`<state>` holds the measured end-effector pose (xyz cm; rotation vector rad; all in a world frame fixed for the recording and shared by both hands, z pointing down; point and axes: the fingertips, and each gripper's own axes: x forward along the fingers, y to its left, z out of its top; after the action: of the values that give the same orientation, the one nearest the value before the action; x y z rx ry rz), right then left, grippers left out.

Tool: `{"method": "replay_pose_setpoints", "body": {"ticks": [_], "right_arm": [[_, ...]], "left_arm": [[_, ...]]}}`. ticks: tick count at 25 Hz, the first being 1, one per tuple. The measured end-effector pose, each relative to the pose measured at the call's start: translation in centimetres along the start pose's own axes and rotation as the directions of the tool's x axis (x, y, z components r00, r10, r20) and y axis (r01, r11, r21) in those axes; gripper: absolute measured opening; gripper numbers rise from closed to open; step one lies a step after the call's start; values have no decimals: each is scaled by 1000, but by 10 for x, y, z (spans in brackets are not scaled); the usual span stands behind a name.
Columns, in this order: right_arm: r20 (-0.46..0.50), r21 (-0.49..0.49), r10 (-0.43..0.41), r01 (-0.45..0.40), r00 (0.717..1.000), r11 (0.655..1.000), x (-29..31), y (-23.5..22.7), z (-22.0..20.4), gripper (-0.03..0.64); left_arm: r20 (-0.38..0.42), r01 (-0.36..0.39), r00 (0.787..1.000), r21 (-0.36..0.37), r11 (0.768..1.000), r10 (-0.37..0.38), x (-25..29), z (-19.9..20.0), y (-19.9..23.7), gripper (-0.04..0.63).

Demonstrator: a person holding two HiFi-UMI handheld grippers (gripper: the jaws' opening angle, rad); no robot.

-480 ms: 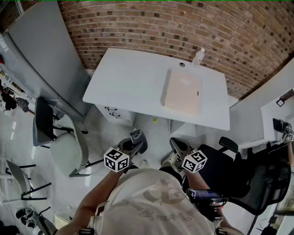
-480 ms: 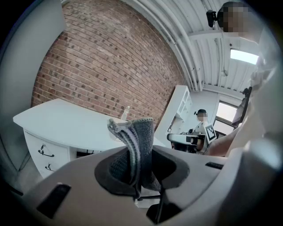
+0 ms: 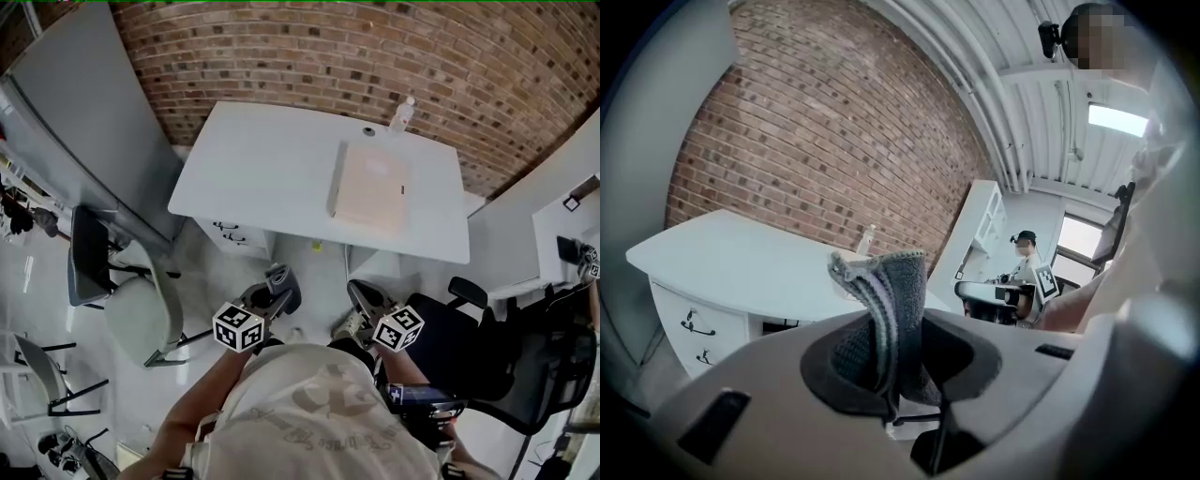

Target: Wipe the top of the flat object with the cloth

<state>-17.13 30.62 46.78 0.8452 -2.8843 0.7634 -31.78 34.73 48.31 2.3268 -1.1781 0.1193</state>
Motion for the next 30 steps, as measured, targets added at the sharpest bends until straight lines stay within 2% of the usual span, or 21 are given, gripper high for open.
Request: {"method": "replay_pose_setpoints", "body": {"ticks": [16,22,30], "right_arm": [[-13,66,-139,140,990,988,-17,-33,-2,21],[-11,96,-153,153,988,984,-9,-52,-1,23],[0,116,-155,154,988,981,7,-98,20,21]], "left_arm": [[-49,42,998,-11,999,-43,25,0,-6,104],[-84,44,995,-11,999,-45,46,7,1,104],[-98,36,995,7,999,-35,92,36,16,104]]}}
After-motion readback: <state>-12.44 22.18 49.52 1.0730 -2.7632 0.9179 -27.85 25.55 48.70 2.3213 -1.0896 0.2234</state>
